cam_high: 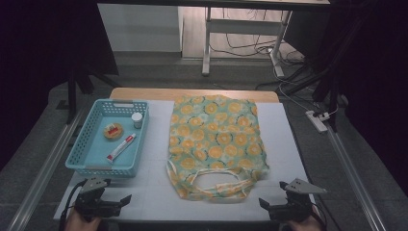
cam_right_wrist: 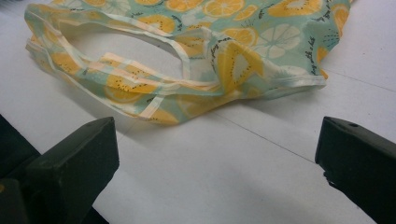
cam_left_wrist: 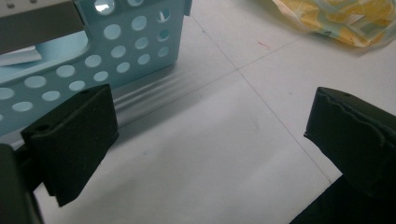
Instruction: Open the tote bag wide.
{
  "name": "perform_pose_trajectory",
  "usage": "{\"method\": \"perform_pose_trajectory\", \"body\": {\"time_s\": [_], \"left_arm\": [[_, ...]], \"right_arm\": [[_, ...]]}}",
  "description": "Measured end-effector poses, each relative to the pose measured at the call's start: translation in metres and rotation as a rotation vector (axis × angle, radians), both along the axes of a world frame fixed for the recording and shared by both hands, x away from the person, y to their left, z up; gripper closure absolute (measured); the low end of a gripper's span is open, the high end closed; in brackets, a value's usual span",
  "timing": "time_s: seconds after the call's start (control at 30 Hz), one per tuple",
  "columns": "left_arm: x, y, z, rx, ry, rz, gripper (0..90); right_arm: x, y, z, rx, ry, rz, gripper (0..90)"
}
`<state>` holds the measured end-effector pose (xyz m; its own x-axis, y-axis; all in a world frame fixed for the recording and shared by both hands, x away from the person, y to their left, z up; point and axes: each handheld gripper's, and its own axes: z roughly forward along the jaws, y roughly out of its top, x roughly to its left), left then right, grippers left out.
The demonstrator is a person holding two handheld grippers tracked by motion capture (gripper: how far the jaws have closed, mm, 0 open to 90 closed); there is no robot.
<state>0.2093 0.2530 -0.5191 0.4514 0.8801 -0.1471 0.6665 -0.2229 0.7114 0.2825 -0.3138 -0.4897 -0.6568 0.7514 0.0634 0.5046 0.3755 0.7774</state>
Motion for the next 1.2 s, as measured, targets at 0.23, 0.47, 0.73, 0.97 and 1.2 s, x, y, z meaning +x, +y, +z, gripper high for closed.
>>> {"method": "perform_pose_trajectory", "body": {"time_s": [0.23, 0.47, 0.73, 0.97, 1.2], "left_arm": [[0.000, 0.000, 0.000, 0.001, -0.002, -0.001, 2.4], [-0.001, 0.000, 0.000, 0.001, -0.003, -0.002, 2.3], [-0.001, 0.000, 0.000, 0.002, -0.002, -0.001, 2.3], [0.000, 0.000, 0.000, 0.002, 0.000, -0.001, 2.3], [0.000, 0.000, 0.000, 0.002, 0.000, -0.001, 2.3]], "right_arm": [[0.000, 0.004, 0.002, -0.002, -0.010, 0.015, 0.2], [0.001, 0.010, 0.004, -0.003, -0.021, 0.036, 0.1], [0.003, 0.017, 0.006, -0.014, -0.035, 0.069, 0.2], [0.005, 0.029, 0.007, -0.029, -0.062, 0.116, 0.2], [0.012, 0.041, 0.007, -0.040, -0.037, 0.158, 0.2]]}}
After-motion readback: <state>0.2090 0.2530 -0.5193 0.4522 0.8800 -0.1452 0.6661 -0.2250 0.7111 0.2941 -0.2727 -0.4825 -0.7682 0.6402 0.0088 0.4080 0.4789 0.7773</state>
